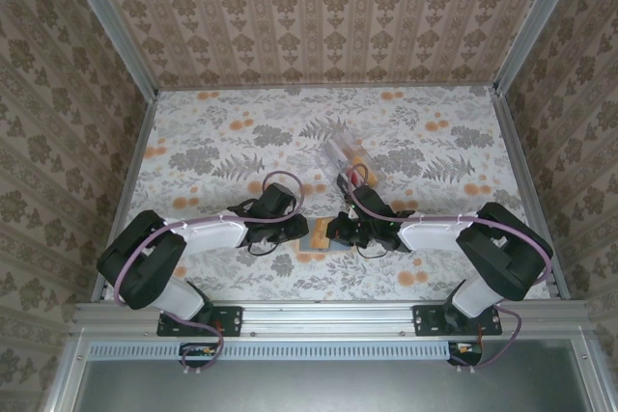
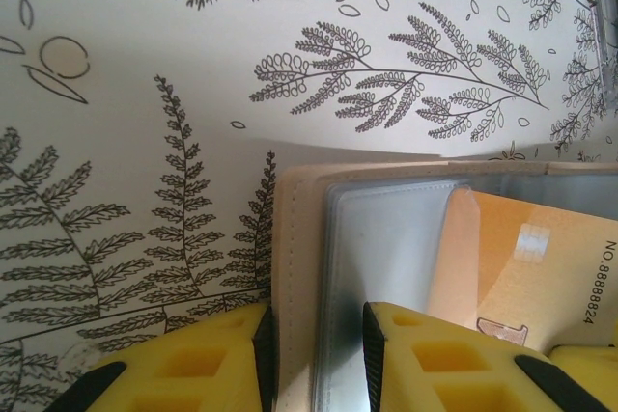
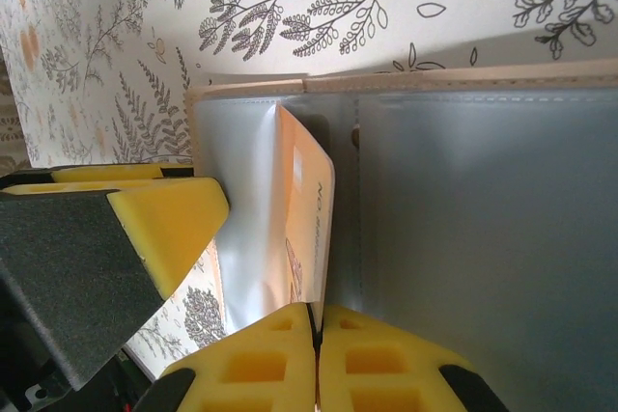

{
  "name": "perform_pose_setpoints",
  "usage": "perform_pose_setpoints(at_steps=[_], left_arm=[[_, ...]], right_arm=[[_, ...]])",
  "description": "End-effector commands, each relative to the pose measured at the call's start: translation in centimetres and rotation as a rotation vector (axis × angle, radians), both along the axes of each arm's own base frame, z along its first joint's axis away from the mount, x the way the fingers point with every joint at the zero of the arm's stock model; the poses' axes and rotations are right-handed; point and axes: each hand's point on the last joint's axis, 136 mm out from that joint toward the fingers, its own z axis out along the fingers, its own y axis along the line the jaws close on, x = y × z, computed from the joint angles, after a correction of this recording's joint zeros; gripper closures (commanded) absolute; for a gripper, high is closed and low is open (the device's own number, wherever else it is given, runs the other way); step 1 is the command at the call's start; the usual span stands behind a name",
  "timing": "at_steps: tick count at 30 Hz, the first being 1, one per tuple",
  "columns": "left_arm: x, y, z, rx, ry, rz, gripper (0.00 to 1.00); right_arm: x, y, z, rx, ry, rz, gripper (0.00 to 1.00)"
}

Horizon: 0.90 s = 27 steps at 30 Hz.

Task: Put the credit cards into the card holder

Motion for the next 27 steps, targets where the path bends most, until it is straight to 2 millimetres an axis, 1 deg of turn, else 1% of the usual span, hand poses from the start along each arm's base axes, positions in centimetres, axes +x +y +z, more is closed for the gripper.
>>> perform_pose_setpoints(at_steps=[1,7,11,15,19,22,25,27], left_arm=[[-0.4,-0.6,-0.1,-0.008,0.019,-0.006,0.69],[-0.5,-0.6,-0.2,-0.006,0.019,-0.008,0.7],[-0.5,-0.6,-0.2,-0.005,0.021,-0.008,0.7],[-0.6,-0.6,-0.3,-0.006,0.023,-0.008,0.7],[-0.6,-0.5,-0.3,-0.005,0.024,-0.008,0.7],[-0.6,-0.6,-0.2,-0.007,0.023,-0.01,0.7],[-0.7,-0.5,-0.3,-0.006,0.025,-0.008,0.7],[-0.6,-0.7,-0.2,-0.011,0.021,-0.011,0.69]], right_arm=[[-2.5,-1.5,-2.3,-0.089,0.085,0.03,0.91],[-2.8,-2.2,-2.5,-0.115,0.086,0.025,0.91],[-2.9,-2.3,-2.5,-0.121,0.088,0.04,0.92],[-2.6,-3.1,-2.5,-0.137,0.084,0.028,0.91],[-2.5,-2.9,-2.2,-0.127,0.083,0.032,0.91],[-2.4,-3.4,-2.5,-0.14,0.086,0.008,0.91],[-2.4,-3.0,-2.4,-0.109,0.085,0.004,0.91],[-2.3,-2.2,-2.3,-0.081,0.09,0.025,0.91]])
